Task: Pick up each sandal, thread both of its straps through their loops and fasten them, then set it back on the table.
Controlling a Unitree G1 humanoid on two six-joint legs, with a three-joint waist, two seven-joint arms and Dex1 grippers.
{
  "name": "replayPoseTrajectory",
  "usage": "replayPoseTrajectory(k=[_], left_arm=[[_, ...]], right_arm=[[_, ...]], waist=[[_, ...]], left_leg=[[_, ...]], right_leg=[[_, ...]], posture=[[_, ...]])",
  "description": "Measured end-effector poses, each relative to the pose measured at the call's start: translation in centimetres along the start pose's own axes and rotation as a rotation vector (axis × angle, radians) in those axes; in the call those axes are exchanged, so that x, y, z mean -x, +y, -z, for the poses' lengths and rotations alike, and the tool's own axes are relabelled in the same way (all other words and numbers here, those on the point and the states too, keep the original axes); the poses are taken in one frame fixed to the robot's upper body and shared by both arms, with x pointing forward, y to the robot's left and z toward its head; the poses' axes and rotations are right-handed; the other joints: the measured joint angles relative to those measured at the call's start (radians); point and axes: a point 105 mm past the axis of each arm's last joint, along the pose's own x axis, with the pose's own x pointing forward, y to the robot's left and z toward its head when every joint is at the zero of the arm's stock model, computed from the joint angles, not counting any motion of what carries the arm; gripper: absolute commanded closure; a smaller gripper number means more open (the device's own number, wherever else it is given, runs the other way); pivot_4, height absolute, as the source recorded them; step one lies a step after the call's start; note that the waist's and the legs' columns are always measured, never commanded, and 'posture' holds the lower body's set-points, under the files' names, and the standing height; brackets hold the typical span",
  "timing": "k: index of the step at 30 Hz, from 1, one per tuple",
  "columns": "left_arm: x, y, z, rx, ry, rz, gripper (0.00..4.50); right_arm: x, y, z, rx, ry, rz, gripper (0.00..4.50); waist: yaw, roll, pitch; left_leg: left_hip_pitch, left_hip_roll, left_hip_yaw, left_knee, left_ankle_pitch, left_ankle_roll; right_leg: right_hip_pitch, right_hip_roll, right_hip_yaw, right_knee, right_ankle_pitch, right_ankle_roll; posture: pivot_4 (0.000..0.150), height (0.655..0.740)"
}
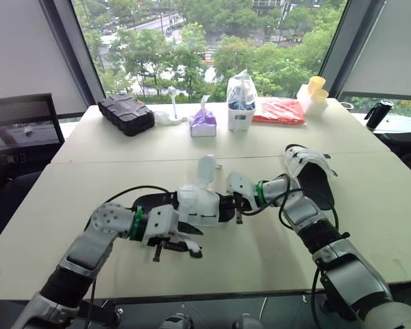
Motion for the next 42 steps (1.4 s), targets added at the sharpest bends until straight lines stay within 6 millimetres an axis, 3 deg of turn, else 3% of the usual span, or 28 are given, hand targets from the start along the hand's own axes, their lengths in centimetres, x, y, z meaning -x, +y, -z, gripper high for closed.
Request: replayPoseTrajectory(k=[3, 8, 14, 18, 21, 26, 30, 38, 41, 42], left_arm=[[1.2, -0.6, 1.2, -0.011, 0.044, -0.025, 0.02], [4.2, -2.7, 3.4, 0.080, 0.120, -0.073, 0.02], [5.6, -4.8, 4.8, 0.169, 0.188, -0.037, 0.02], [4.8, -4.5, 4.7, 0.457, 0.118, -0.103, 0.02], [4.3, -4.4, 4.2, 0.579, 0.080, -0.112, 0.02], [3.3, -3.1, 2.1, 0.992, -0.114, -0.106, 0.02], [2.8, -1.8, 2.0, 1.263, -0.218, -0.109, 0.02], [1.1, -1.1, 2.5, 1.367, -0.217, -0.101, 0.02], [0.9, -0.9, 2.6, 1.377, -0.225, -0.103, 0.79], [0.8, -0.9, 2.7, 1.384, -0.226, -0.105, 1.29]], right_arm=[[-0.1, 0.0, 0.0, 0.005, -0.003, -0.003, 4.50], [-0.2, -0.1, 0.0, 0.008, -0.005, -0.009, 4.50], [-0.1, -0.3, 0.2, 0.004, 0.001, -0.008, 4.50], [-0.2, -0.5, 0.1, 0.012, 0.002, -0.008, 4.50], [-0.2, -0.5, 0.1, 0.013, 0.001, -0.008, 4.50], [-0.3, -0.7, 0.1, 0.015, 0.007, -0.009, 4.50], [-0.4, -0.7, 0.0, 0.015, 0.009, -0.010, 4.50], [-0.7, -0.7, -0.2, 0.020, 0.007, -0.014, 4.50], [-0.7, -0.8, -0.2, 0.021, 0.009, -0.014, 4.50], [-0.7, -0.8, -0.2, 0.021, 0.009, -0.013, 4.50]], waist=[[-0.001, 0.000, 0.000], [-0.003, 0.001, 0.000], [0.001, 0.001, 0.000], [-0.001, 0.001, 0.000], [-0.001, 0.001, 0.000], [-0.004, 0.000, 0.000], [-0.003, 0.000, 0.000], [-0.005, 0.000, 0.000], [-0.005, 0.000, 0.000], [-0.005, 0.000, 0.000]], left_leg=[[0.000, 0.000, 0.000, 0.000, 0.000, 0.000], [0.000, 0.001, 0.000, -0.001, 0.000, 0.000], [0.002, 0.001, -0.001, 0.000, -0.001, -0.001], [0.002, 0.001, -0.001, 0.000, 0.000, 0.000], [0.002, 0.001, -0.001, 0.000, 0.000, 0.001], [0.002, 0.001, -0.002, 0.001, 0.000, 0.001], [0.002, 0.001, -0.002, 0.000, 0.000, 0.001], [0.002, 0.001, -0.002, 0.000, 0.000, 0.000], [0.002, 0.001, -0.002, 0.000, 0.000, -0.001], [0.002, 0.001, -0.002, 0.000, 0.000, -0.001]], right_leg=[[-0.001, 0.000, 0.000, 0.000, 0.000, 0.000], [-0.003, 0.000, 0.000, 0.000, -0.001, -0.001], [-0.002, 0.000, 0.000, 0.000, -0.002, -0.003], [-0.002, 0.001, -0.001, 0.000, -0.001, -0.001], [-0.002, 0.001, -0.001, 0.001, 0.000, 0.001], [-0.001, 0.002, -0.001, 0.001, 0.000, 0.001], [0.000, 0.003, -0.001, 0.001, 0.000, 0.001], [0.001, 0.003, 0.000, 0.001, 0.000, 0.001], [0.001, 0.002, 0.000, 0.001, 0.000, 0.001], [0.001, 0.002, 0.000, 0.001, 0.000, 0.001]], posture=[[0.150, 0.7400], [0.150, 0.7400], [0.150, 0.7400], [0.150, 0.7400], [0.150, 0.7400], [0.150, 0.7400], [0.150, 0.7400], [0.150, 0.7400], [0.150, 0.7400], [0.150, 0.7400]])
